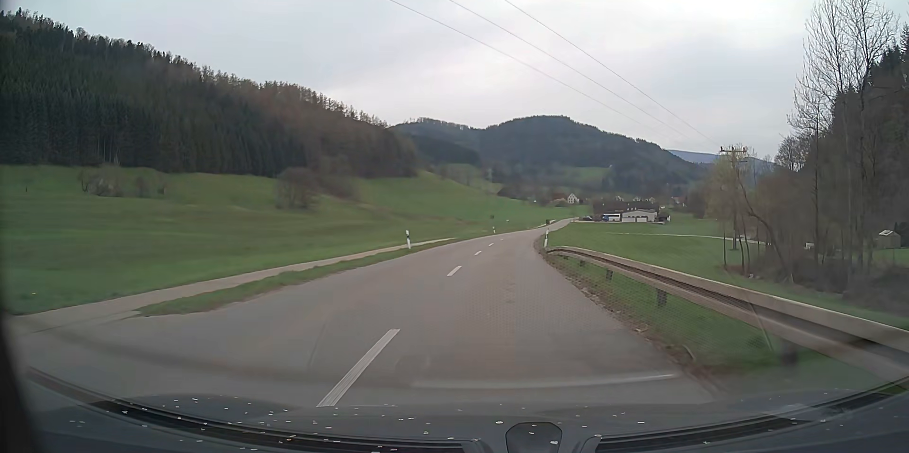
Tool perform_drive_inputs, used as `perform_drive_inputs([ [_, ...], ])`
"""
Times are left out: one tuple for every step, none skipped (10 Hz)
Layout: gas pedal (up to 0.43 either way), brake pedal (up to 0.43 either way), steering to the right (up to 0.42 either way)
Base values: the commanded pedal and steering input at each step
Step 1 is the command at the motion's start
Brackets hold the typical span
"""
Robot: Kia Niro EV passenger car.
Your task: Follow the waypoints while adhering to traffic rules and regulations
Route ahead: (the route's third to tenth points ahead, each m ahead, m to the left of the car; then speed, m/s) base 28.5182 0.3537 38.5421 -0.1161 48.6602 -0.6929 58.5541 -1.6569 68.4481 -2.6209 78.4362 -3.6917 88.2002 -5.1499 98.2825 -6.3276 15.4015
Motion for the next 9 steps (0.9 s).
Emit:
perform_drive_inputs([
  [0.287, 0.0, 0.012],
  [0.287, 0.0, 0.011],
  [0.28, 0.0, 0.011],
  [0.268, 0.0, 0.011],
  [0.268, 0.0, 0.007],
  [0.26, 0.0, 0.003],
  [0.26, 0.0, 0.002],
  [0.26, 0.0, 0.003],
  [0.26, 0.0, 0.003],
])
